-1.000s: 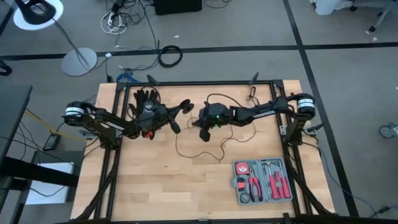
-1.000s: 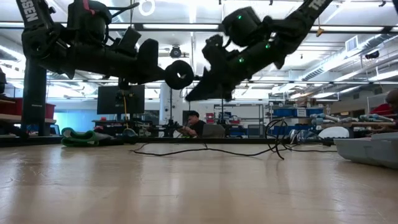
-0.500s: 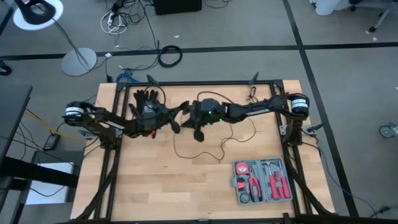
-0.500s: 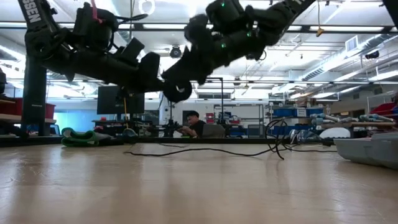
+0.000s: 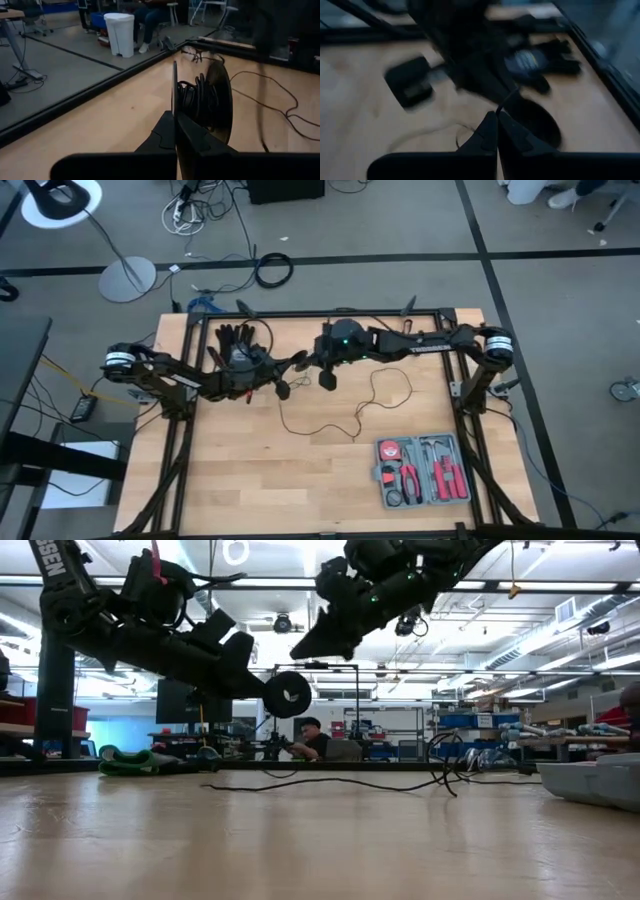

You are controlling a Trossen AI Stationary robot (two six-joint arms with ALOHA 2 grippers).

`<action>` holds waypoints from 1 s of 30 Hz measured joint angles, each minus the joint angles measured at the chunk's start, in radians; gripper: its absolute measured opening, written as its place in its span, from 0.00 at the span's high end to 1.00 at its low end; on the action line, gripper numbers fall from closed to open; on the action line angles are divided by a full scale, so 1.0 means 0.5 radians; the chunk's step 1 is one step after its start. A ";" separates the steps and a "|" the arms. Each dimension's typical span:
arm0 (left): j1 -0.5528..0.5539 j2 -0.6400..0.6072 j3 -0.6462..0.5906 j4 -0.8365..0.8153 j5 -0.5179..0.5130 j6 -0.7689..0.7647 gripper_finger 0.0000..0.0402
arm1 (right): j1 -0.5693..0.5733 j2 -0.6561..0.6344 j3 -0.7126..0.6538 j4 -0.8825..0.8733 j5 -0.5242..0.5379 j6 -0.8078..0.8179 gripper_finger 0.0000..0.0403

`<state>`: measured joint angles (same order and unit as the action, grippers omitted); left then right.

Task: Coil cords
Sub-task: Coil the black wire

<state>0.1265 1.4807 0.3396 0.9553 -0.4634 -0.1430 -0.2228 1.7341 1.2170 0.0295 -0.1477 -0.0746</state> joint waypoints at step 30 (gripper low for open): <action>-0.003 -0.005 -0.020 0.233 0.005 -0.103 1.00 | 0.134 0.496 -0.198 0.785 0.039 0.352 1.00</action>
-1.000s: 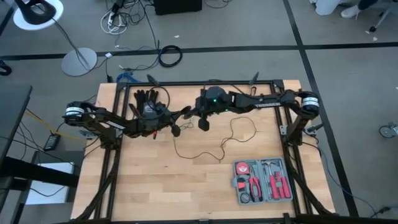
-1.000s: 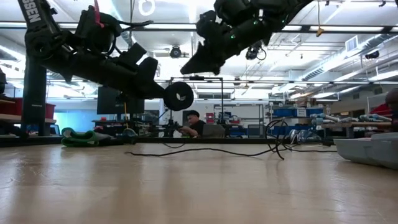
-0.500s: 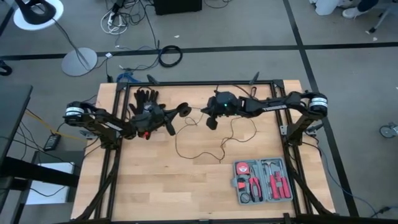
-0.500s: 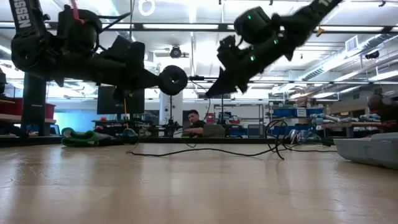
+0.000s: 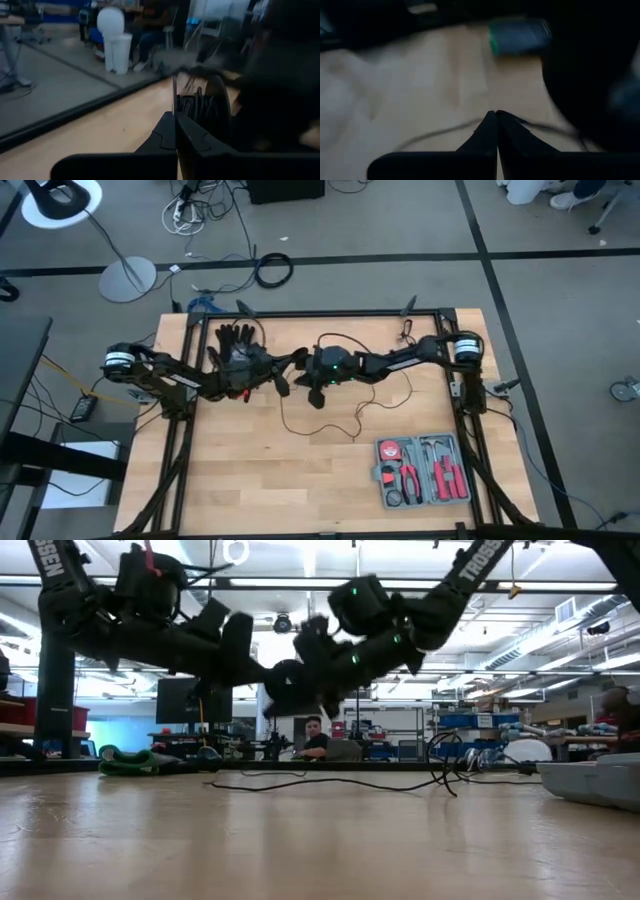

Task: Coil cords
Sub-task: Coil the black wire

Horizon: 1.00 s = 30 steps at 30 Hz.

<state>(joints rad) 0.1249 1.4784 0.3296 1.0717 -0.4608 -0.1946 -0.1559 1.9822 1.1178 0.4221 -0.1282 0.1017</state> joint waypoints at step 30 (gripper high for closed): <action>-0.001 -0.001 0.058 -0.379 0.067 -0.004 1.00 | -0.151 -0.255 0.147 -0.422 -0.141 -0.159 1.00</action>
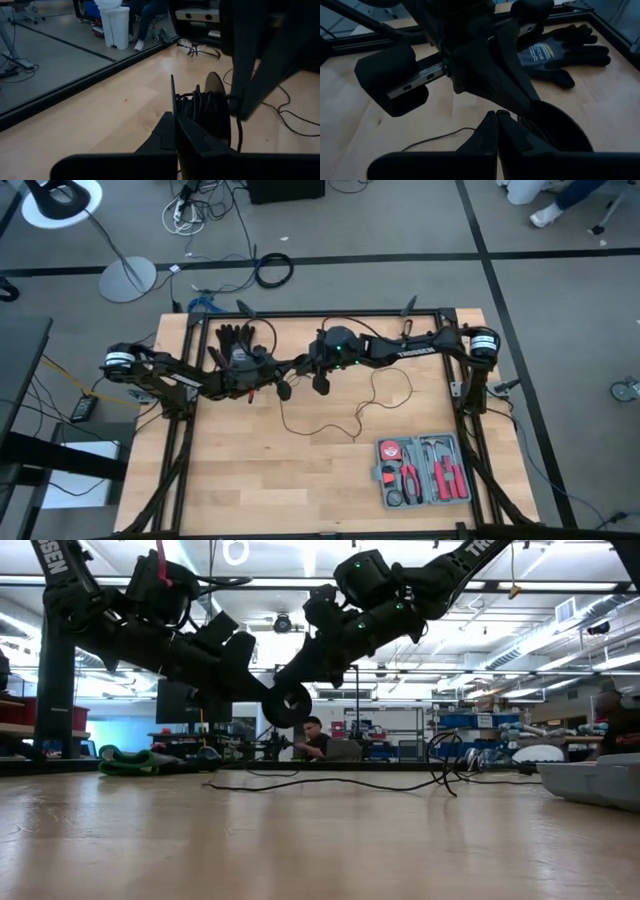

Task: Coil cords
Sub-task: Coil the black wire

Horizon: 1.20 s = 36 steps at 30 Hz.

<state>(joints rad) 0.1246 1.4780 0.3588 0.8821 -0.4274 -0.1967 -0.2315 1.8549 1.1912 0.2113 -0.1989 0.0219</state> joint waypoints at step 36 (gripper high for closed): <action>-0.001 -0.014 -0.008 0.001 0.162 -0.080 1.00 | -0.088 -0.247 -0.047 -1.309 0.524 0.019 1.00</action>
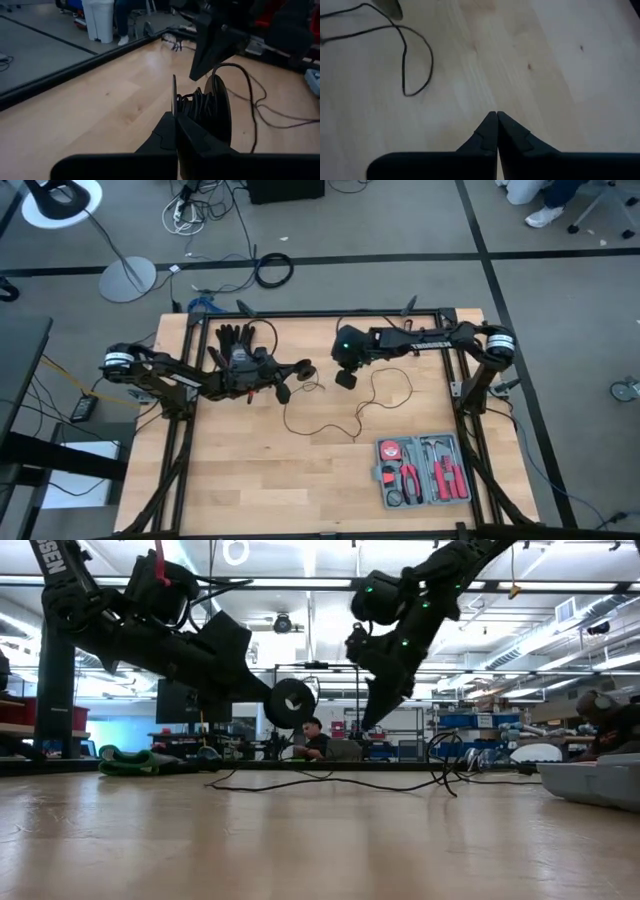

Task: Coil cords
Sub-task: Coil the black wire

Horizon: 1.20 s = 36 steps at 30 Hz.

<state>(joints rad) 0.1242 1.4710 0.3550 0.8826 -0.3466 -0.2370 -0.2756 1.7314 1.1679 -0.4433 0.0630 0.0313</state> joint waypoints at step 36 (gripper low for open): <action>0.055 -0.045 0.000 0.299 -0.134 0.090 1.00 | 0.323 0.363 -0.966 3.071 0.096 0.124 0.91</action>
<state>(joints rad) 0.1516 1.4483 0.3550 1.0320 -0.4133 -0.1921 -0.1139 1.9127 0.6849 1.0925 0.1108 0.0932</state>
